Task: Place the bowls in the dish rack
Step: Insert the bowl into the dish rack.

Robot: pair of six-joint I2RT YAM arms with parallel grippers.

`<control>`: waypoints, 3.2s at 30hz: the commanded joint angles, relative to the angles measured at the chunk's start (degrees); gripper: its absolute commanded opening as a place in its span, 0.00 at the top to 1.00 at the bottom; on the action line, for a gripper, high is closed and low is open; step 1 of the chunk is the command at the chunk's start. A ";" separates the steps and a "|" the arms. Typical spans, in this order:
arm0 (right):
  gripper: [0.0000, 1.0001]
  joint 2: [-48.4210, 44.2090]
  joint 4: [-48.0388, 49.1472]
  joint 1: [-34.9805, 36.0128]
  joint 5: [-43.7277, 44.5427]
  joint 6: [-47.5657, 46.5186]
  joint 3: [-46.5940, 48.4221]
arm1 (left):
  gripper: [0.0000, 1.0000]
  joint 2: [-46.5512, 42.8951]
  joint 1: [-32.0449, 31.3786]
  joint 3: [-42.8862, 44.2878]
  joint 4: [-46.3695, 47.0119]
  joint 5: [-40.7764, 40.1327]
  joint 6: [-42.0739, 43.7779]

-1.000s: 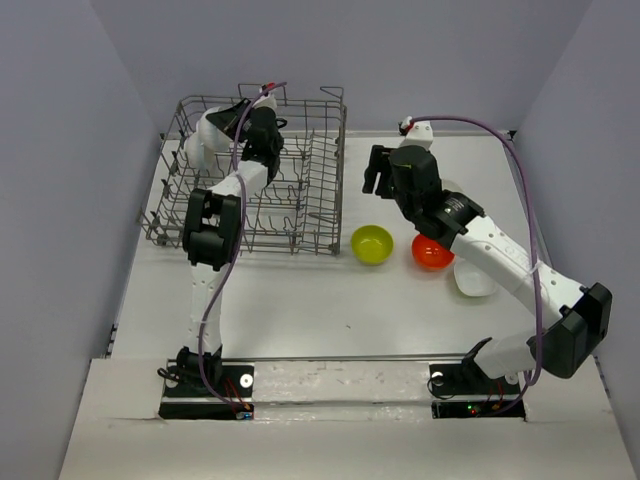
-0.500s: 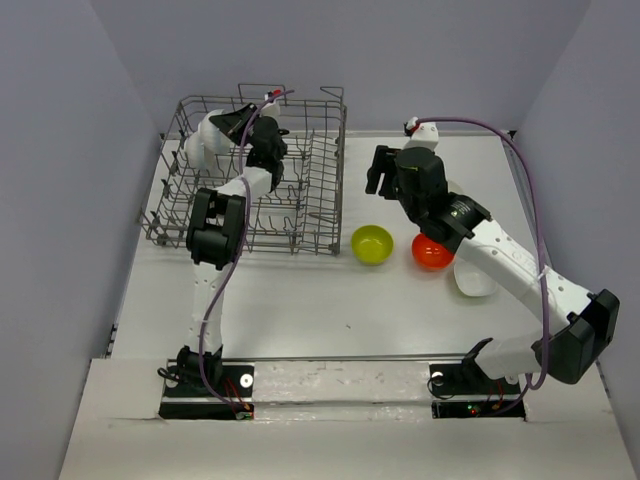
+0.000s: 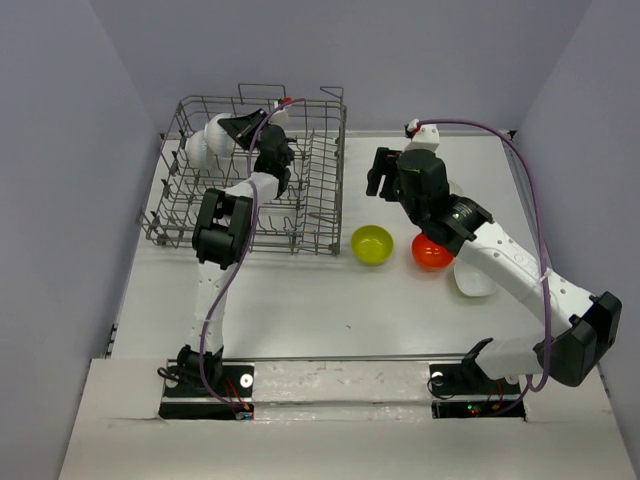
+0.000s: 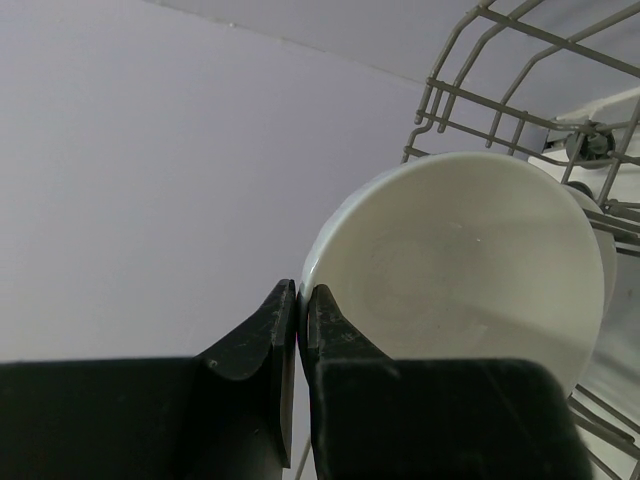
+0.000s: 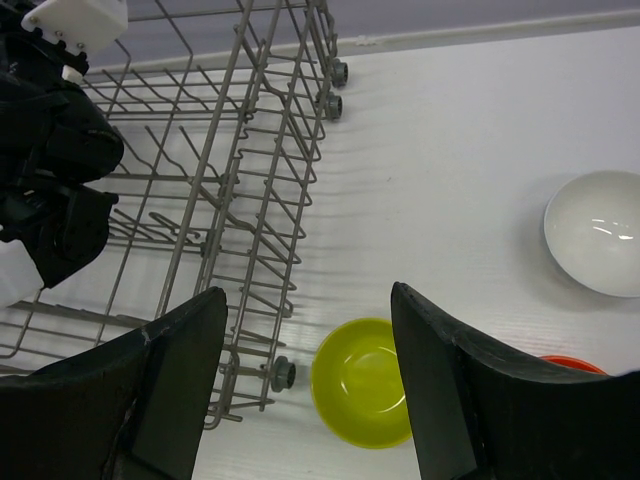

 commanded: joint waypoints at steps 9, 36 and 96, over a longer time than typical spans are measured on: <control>0.28 -2.07 3.67 0.68 -0.01 0.22 -0.66 | 1.00 -0.08 -0.81 -1.73 3.92 0.31 -0.27; 0.28 -1.63 3.67 0.68 -0.37 0.30 -0.49 | 1.00 1.07 -1.60 -1.38 -9.71 2.68 -8.18; 0.28 -3.39 2.79 0.68 -5.72 1.62 -1.72 | 1.00 1.42 -0.55 11.89 -1.97 -10.85 6.76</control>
